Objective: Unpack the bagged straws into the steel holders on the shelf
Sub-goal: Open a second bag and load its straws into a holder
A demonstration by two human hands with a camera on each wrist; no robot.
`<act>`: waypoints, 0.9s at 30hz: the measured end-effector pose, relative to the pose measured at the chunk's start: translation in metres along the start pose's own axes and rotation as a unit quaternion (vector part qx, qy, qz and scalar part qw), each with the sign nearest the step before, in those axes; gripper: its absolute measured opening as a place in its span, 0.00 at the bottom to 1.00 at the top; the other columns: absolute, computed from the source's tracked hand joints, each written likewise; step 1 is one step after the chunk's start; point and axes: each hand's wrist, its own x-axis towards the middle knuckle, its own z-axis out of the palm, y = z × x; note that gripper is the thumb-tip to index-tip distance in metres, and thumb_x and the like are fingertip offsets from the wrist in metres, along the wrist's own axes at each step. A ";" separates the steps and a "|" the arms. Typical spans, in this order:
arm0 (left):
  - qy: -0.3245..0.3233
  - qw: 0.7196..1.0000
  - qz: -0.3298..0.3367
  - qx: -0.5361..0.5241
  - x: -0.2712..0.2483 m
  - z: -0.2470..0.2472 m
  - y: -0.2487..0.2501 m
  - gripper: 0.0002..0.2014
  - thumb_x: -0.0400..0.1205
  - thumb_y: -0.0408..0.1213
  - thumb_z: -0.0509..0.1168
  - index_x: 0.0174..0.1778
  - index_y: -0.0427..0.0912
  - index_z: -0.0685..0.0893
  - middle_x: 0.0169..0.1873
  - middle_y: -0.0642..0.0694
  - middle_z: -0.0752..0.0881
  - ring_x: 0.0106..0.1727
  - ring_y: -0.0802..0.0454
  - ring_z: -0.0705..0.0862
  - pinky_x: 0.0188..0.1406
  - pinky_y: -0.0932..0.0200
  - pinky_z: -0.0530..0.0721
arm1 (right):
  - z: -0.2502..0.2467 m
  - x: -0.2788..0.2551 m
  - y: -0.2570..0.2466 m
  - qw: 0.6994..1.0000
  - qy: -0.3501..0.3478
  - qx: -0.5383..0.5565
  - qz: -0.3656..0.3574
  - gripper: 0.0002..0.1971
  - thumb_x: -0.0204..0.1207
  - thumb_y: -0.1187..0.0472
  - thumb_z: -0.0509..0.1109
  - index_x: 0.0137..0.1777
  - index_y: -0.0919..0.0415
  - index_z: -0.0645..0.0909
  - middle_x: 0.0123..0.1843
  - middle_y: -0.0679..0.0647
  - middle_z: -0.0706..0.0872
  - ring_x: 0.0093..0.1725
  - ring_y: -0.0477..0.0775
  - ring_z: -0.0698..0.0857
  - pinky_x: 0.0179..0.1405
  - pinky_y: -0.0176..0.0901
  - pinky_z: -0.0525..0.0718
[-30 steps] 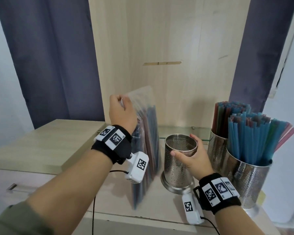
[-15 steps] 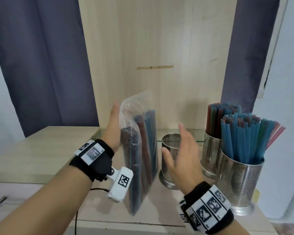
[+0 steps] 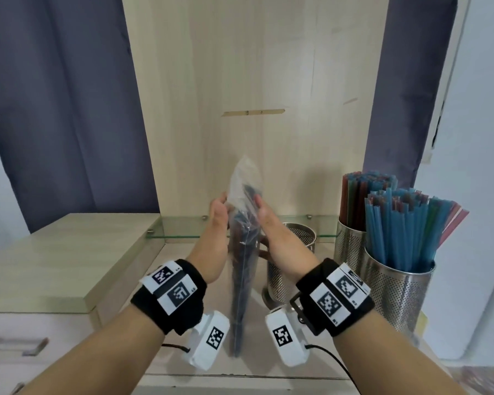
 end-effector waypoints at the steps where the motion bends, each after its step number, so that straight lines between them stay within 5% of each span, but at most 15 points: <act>1: 0.010 1.000 0.017 0.002 0.001 -0.001 0.004 0.44 0.68 0.80 0.41 0.72 0.55 0.72 0.61 0.54 0.86 0.62 0.58 0.86 0.62 0.47 0.84 | -0.002 0.003 -0.003 1.000 0.002 -0.014 -0.011 0.40 0.70 0.19 0.53 0.82 0.30 0.57 0.84 0.39 0.65 0.83 0.48 0.66 0.82 0.61 0.65; 3: 0.032 0.998 0.051 -0.005 0.004 -0.003 0.017 0.33 0.76 0.74 0.40 0.61 0.59 0.78 0.58 0.55 0.87 0.63 0.55 0.85 0.61 0.44 0.84 | -0.005 0.009 -0.016 0.999 0.019 -0.032 -0.027 0.39 0.73 0.26 0.56 0.82 0.39 0.65 0.81 0.42 0.72 0.80 0.46 0.71 0.81 0.59 0.67; 8: 0.053 0.998 0.024 0.009 0.020 -0.016 0.048 0.18 0.90 0.47 0.54 0.49 0.43 0.87 0.44 0.51 0.92 0.48 0.56 0.89 0.49 0.51 0.88 | -0.012 0.020 -0.055 0.998 0.055 -0.009 -0.001 0.20 0.83 0.44 0.63 0.62 0.58 0.85 0.61 0.62 0.88 0.56 0.54 0.87 0.63 0.56 0.84; 11: 0.055 0.998 -0.001 0.030 0.027 -0.021 0.058 0.18 0.87 0.46 0.61 0.54 0.34 0.86 0.45 0.44 0.92 0.45 0.52 0.90 0.50 0.48 0.90 | -0.011 0.026 -0.071 0.997 0.076 -0.027 0.003 0.17 0.82 0.45 0.67 0.53 0.58 0.87 0.54 0.56 0.90 0.45 0.49 0.86 0.43 0.42 0.83; 14: 0.061 0.997 -0.003 0.043 0.032 -0.024 0.064 0.16 0.86 0.43 0.64 0.53 0.31 0.86 0.42 0.42 0.91 0.40 0.51 0.89 0.50 0.46 0.89 | -0.005 0.031 -0.079 0.994 0.103 -0.037 -0.025 0.08 0.79 0.56 0.72 0.43 0.60 0.86 0.39 0.52 0.89 0.33 0.44 0.83 0.32 0.33 0.80; 17: 0.063 0.997 -0.004 0.054 0.034 -0.025 0.069 0.15 0.85 0.40 0.64 0.53 0.29 0.87 0.40 0.41 0.91 0.38 0.51 0.89 0.46 0.51 0.90 | 0.000 0.033 -0.082 0.992 0.119 -0.027 -0.035 0.07 0.78 0.63 0.72 0.38 0.58 0.86 0.34 0.50 0.87 0.31 0.45 0.83 0.30 0.35 0.82; 21: 0.043 0.998 -0.010 0.050 0.032 -0.027 0.072 0.13 0.86 0.40 0.64 0.49 0.34 0.88 0.37 0.45 0.91 0.36 0.54 0.90 0.37 0.59 0.89 | 0.004 0.034 -0.083 0.991 0.126 0.027 -0.035 0.07 0.78 0.63 0.73 0.39 0.58 0.86 0.36 0.54 0.87 0.37 0.53 0.86 0.42 0.48 0.87; 27: 0.062 0.994 -0.004 0.089 0.032 -0.028 0.078 0.14 0.84 0.41 0.66 0.34 0.40 0.85 0.29 0.49 0.81 0.27 0.60 0.76 0.30 0.65 0.83 | 0.001 0.031 -0.091 0.990 0.133 0.025 -0.030 0.05 0.78 0.62 0.73 0.44 0.63 0.88 0.41 0.58 0.87 0.34 0.47 0.84 0.36 0.37 0.84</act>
